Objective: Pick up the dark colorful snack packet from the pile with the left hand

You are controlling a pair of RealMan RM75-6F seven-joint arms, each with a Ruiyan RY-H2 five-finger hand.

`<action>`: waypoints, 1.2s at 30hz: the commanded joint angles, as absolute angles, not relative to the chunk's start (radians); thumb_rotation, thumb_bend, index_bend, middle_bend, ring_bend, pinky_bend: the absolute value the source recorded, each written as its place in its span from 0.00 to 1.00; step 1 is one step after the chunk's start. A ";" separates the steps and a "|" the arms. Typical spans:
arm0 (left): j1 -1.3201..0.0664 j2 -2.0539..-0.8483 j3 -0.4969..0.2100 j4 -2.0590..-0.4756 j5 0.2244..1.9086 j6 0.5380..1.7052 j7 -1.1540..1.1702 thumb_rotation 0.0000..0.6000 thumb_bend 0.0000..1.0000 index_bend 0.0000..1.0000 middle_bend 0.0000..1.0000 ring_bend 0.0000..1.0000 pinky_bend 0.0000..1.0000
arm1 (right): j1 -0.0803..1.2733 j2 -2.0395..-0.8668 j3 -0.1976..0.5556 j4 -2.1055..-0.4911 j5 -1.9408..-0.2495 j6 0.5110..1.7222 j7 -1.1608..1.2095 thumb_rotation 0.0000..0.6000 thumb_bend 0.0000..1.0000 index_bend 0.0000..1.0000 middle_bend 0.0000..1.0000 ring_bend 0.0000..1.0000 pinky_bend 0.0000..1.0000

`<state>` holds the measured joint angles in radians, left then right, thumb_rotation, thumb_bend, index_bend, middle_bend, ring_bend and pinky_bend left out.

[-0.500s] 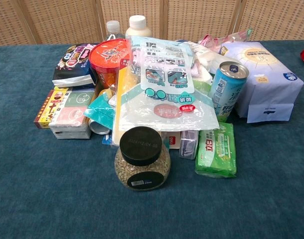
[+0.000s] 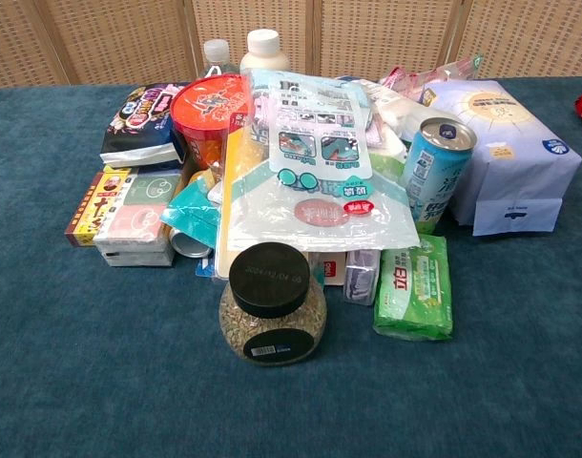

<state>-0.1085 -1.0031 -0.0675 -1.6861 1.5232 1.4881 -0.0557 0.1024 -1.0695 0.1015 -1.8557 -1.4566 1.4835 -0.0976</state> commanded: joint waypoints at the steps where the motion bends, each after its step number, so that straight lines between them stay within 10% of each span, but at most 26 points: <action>1: -0.142 -1.004 -0.086 -1.696 1.511 1.449 -0.052 1.00 0.27 0.00 0.00 0.00 0.00 | 0.102 -1.070 0.100 -1.856 -1.453 1.480 -0.098 0.93 0.22 0.00 0.08 0.00 0.00; 21: -0.527 -1.254 -0.224 -1.540 1.314 0.997 -0.015 1.00 0.27 0.00 0.00 0.00 0.00 | 0.084 -1.044 0.112 -1.880 -1.392 1.484 -0.101 0.94 0.22 0.00 0.08 0.00 0.00; 36: -0.685 -1.481 -0.234 -1.289 1.275 0.867 -0.078 1.00 0.26 0.00 0.00 0.00 0.00 | 0.064 -1.028 0.114 -1.869 -1.387 1.501 -0.061 0.94 0.22 0.00 0.08 0.00 0.00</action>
